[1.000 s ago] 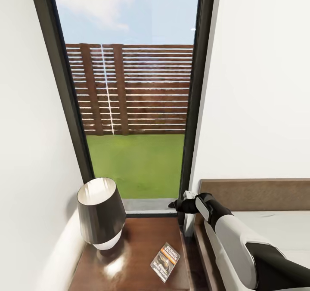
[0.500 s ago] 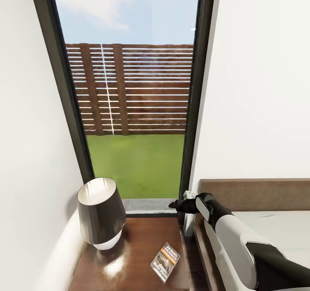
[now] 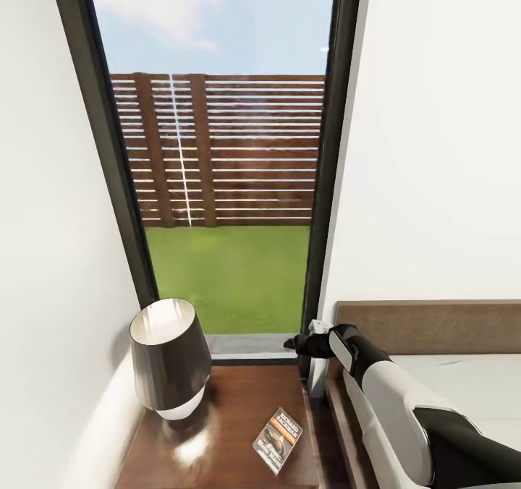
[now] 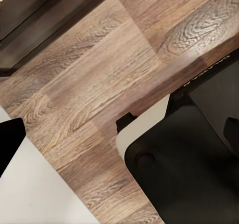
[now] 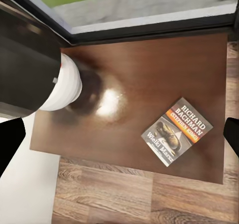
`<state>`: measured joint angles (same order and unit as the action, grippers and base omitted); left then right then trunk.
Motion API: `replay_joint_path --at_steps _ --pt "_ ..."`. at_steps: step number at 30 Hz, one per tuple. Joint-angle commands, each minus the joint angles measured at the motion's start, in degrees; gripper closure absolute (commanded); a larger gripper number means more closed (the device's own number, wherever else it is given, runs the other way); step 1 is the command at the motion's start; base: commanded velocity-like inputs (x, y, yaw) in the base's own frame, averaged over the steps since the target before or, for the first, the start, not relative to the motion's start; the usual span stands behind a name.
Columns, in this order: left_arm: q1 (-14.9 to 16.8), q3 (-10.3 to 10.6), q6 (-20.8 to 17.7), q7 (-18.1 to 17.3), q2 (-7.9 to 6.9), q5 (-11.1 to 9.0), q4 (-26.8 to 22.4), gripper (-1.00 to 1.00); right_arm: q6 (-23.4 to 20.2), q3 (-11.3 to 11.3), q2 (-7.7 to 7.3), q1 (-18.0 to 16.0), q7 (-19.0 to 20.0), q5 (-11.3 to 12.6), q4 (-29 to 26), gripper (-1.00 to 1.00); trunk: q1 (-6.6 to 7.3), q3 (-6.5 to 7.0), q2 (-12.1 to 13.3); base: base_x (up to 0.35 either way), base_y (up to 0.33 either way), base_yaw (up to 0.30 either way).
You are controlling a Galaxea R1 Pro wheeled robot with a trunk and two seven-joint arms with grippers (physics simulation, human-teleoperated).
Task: In the bedroom, move the book from the bed onto either nightstand, and place the two sandals side by side next to the bed.
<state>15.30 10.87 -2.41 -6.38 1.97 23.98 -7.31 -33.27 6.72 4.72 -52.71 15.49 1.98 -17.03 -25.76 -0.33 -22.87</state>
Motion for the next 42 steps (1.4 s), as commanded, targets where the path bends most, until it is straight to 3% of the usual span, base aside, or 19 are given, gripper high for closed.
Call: replay_joint_path --at_steps 1,12,42 --pt "-0.01 0.40 -0.25 -0.12 -0.03 -0.15 -0.09 -1.00 0.01 0.31 0.03 0.01 0.00 0.19 -0.07 -1.00 -0.02 -0.04 -0.05 0.000 0.000 0.000" --pt "-0.01 0.38 -0.17 -0.05 -0.11 -0.16 0.00 -1.00 1.99 0.35 0.03 0.06 0.08 0.22 -0.06 -1.00 -0.02 -0.04 -0.05 0.000 0.000 0.000" --pt "-0.01 0.38 -0.11 -0.04 -0.03 -0.25 -0.08 -1.00 2.24 0.31 0.03 0.07 0.07 0.21 -0.11 -1.00 -0.02 -0.04 -0.05 0.000 0.000 0.000"
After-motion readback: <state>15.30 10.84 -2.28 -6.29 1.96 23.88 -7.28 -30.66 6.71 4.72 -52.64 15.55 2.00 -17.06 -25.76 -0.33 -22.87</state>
